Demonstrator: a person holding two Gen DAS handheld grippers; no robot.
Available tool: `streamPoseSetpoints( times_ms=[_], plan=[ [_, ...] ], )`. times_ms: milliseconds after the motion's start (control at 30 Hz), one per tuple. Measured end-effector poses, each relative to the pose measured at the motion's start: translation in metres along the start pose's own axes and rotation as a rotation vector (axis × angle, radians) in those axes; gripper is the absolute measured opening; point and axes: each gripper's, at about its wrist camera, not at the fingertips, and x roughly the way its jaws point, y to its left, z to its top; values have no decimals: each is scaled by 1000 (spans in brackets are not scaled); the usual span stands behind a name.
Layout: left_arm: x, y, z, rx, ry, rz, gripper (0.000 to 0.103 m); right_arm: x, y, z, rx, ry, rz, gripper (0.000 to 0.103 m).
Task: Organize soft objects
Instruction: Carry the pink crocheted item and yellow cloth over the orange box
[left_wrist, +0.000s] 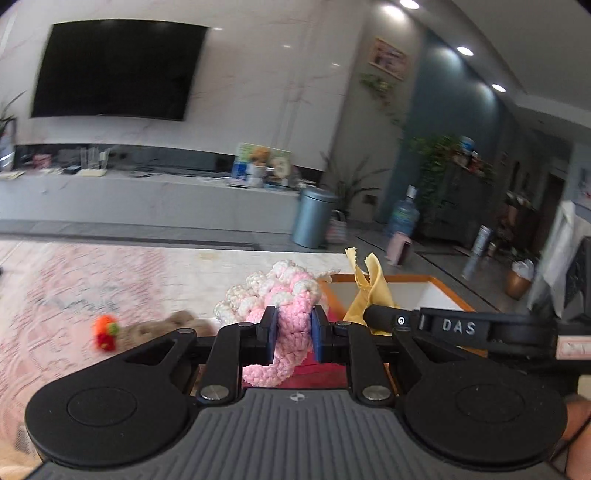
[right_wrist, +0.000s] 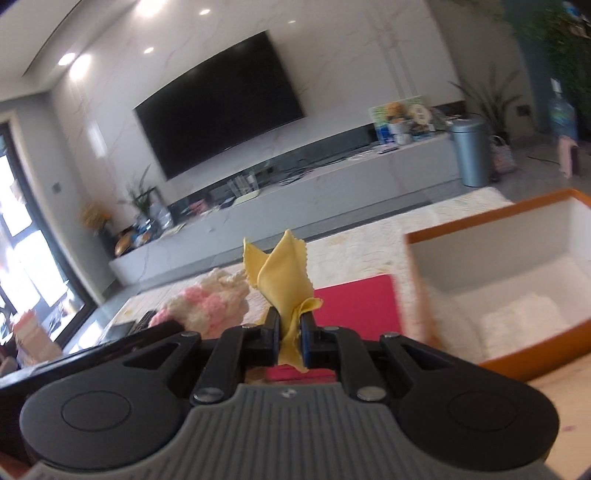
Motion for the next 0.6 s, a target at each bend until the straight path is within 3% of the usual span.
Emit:
streamPoseSetpoints(
  times_ms=[267, 500, 600],
  plan=[
    [66, -64, 35, 87, 79, -154, 21, -26, -96, 46, 129, 50, -105, 9],
    [164, -84, 54, 13, 366, -254, 21, 2, -155, 81, 196, 219, -126, 9],
    [198, -89, 51, 18, 481, -224, 21, 26, -173, 86, 165, 315, -162, 10]
  ],
)
